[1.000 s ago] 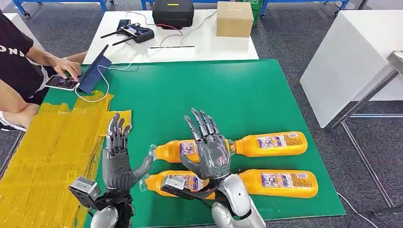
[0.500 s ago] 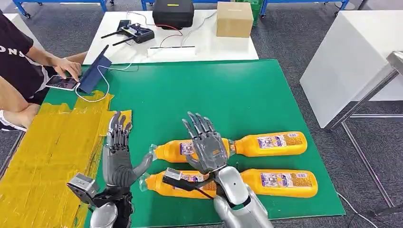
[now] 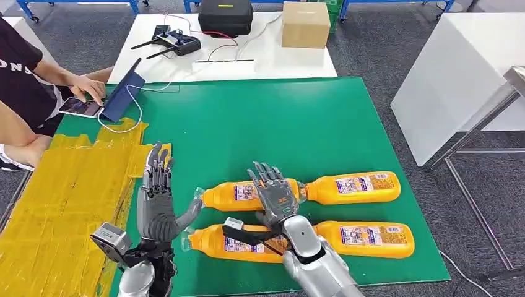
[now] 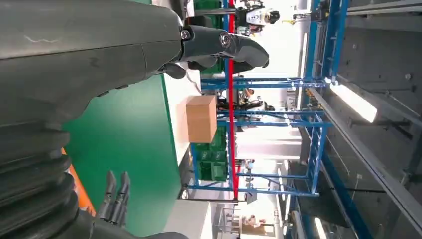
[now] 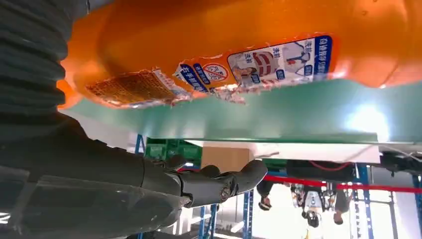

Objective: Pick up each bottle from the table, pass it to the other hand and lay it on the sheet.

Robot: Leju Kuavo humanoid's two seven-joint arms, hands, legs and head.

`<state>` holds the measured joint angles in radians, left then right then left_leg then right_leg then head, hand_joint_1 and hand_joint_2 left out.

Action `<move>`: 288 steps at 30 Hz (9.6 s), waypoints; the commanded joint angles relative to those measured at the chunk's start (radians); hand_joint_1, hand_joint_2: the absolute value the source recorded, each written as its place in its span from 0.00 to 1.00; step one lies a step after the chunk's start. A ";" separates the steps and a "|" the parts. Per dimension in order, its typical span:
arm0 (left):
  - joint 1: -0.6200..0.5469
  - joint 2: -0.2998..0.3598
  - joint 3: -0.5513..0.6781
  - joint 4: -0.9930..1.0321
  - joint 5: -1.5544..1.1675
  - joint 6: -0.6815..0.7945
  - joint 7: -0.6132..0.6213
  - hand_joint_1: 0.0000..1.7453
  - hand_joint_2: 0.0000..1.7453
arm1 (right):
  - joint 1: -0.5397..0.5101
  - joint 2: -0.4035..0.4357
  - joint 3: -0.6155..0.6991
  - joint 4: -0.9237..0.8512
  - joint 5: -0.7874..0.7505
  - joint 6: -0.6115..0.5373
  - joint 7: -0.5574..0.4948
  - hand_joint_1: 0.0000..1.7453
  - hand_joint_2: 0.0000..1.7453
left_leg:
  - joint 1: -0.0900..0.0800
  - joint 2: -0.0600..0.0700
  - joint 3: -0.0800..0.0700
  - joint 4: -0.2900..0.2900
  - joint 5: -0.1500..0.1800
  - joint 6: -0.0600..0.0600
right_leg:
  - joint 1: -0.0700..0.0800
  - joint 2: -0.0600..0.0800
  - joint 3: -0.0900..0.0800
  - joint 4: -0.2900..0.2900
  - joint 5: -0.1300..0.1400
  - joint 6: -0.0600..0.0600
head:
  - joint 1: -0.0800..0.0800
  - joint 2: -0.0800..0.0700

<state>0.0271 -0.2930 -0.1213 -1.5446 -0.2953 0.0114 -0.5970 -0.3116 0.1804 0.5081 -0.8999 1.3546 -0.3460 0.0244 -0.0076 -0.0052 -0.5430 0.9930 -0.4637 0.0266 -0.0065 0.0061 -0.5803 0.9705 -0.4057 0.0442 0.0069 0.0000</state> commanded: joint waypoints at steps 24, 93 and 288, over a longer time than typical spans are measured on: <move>-0.080 0.029 -0.056 0.081 0.046 -0.071 -0.027 0.00 1.00 | -0.317 -0.007 -0.030 0.466 0.045 0.110 -0.045 0.21 1.00 | 0.000 0.000 0.003 0.000 0.000 -0.002 | 0.000 0.000 0.003 0.000 0.000 -0.001 | 0.000 0.000; -0.030 0.018 -0.045 0.075 0.060 -0.053 -0.028 0.00 1.00 | -0.017 0.083 -0.368 -0.096 -0.493 -0.205 -0.376 1.00 1.00 | 0.000 0.000 0.000 0.000 0.000 -0.001 | 0.000 -0.001 0.000 0.000 0.000 0.000 | 0.000 0.000; -0.569 0.339 0.353 1.036 -1.127 0.603 0.498 0.00 1.00 | 0.300 0.015 -0.339 -0.637 -1.126 0.387 -0.576 0.00 1.00 | 0.001 0.000 0.005 -0.001 0.002 -0.003 | 0.001 0.000 0.004 0.001 0.000 -0.001 | 0.000 0.000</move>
<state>-0.5490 0.1106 0.1598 -0.5303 -1.5214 0.6034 0.0230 0.0252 0.2121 0.1930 -1.6087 0.2255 0.0423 -0.5512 -0.0072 -0.0049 -0.5401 0.9929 -0.4620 0.0248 -0.0064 0.0064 -0.5787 0.9729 -0.4056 0.0441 0.0069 0.0000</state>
